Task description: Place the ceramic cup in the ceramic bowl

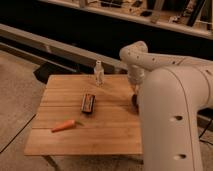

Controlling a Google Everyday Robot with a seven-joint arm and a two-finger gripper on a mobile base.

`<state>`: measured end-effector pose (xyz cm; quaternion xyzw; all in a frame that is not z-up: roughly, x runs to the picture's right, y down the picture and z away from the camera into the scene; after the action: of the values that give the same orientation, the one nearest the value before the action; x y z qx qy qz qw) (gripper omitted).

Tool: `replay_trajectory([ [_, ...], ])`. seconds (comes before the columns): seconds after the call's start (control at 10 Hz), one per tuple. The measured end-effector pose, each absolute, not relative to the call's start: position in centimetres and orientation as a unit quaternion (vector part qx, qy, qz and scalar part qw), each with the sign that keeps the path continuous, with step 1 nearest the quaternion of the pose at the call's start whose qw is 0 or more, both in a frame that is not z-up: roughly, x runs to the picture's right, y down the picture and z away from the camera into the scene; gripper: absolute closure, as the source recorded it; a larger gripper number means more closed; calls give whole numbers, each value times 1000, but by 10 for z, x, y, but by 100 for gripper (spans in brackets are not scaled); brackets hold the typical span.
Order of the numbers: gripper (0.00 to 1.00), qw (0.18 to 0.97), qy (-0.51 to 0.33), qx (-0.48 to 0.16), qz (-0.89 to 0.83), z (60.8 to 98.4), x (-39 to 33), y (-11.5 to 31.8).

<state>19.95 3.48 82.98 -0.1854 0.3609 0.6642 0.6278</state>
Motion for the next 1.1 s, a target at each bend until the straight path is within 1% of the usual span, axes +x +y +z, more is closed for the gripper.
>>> replay_trajectory([
  [0.5,99,624,369,-193,661,843,205,46],
  [0.6,93,626,370,-192,660,845,204,45],
  [0.8,73,628,373,-190,656,849,202,44],
  [0.9,65,628,375,-188,655,850,201,44],
  [1.0,50,628,377,-185,654,852,200,44],
  [1.1,41,628,378,-183,655,852,199,43],
])
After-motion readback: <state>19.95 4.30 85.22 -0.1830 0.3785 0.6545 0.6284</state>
